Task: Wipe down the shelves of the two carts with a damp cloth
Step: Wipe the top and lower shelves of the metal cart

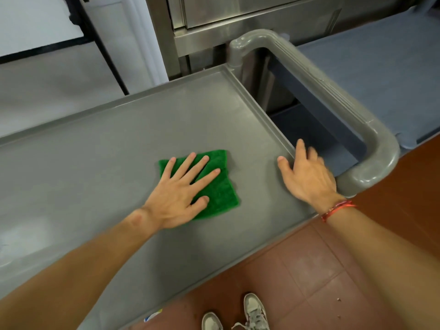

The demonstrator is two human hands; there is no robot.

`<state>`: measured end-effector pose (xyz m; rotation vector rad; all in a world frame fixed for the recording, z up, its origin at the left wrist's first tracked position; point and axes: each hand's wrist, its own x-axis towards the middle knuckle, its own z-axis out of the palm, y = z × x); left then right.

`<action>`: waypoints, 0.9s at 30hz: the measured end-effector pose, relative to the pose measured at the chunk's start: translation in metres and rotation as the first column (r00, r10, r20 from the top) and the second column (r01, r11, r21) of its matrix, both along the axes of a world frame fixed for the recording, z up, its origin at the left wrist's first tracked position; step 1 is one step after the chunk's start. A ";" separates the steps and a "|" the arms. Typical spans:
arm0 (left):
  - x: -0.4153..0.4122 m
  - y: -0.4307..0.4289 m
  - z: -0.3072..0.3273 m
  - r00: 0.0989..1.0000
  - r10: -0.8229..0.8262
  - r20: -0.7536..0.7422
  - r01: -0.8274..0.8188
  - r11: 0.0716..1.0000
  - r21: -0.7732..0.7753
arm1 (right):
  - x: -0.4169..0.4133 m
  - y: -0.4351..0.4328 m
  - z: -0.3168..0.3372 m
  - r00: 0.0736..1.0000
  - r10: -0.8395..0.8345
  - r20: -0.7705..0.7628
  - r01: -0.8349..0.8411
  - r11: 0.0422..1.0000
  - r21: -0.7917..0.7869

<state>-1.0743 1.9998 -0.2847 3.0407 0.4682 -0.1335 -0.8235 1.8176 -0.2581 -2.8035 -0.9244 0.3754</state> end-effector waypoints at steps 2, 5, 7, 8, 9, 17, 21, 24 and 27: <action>0.000 -0.014 -0.002 0.999 -0.029 -0.016 0.029 1.000 0.003 | 0.000 0.001 0.001 0.999 -0.005 -0.054 0.005 1.000 -0.011; -0.002 -0.035 0.001 0.997 -0.073 -0.024 0.072 0.997 -0.034 | -0.001 0.002 0.005 0.997 -0.024 -0.069 0.025 1.000 0.010; -0.002 -0.051 0.002 0.992 -0.121 -0.028 0.118 0.990 -0.076 | 0.000 0.003 0.004 0.999 -0.020 -0.044 0.020 1.000 0.011; -0.002 -0.062 0.003 0.987 -0.161 -0.024 0.158 0.983 -0.094 | 0.000 0.004 0.003 0.999 -0.016 -0.032 0.016 1.000 0.011; -0.001 -0.075 0.004 0.978 -0.208 -0.013 0.205 0.973 -0.109 | 0.000 0.005 0.002 1.000 -0.013 -0.022 0.013 1.000 0.011; 0.017 -0.081 0.000 0.953 -0.304 0.015 0.304 0.948 -0.099 | 0.002 0.005 -0.001 1.000 0.016 0.006 -0.016 0.999 0.032; 0.051 -0.032 0.001 0.995 -0.096 0.019 0.097 0.993 -0.073 | 0.001 0.003 -0.001 0.999 0.029 0.023 -0.030 0.998 0.047; 0.062 -0.023 0.002 1.000 -0.014 -0.018 0.012 0.996 -0.083 | 0.004 0.004 -0.001 1.000 0.026 0.018 -0.027 0.998 0.049; 0.061 -0.037 0.002 0.999 -0.048 0.001 0.048 0.997 -0.068 | 0.005 0.006 -0.001 1.000 0.013 0.010 -0.013 0.999 0.046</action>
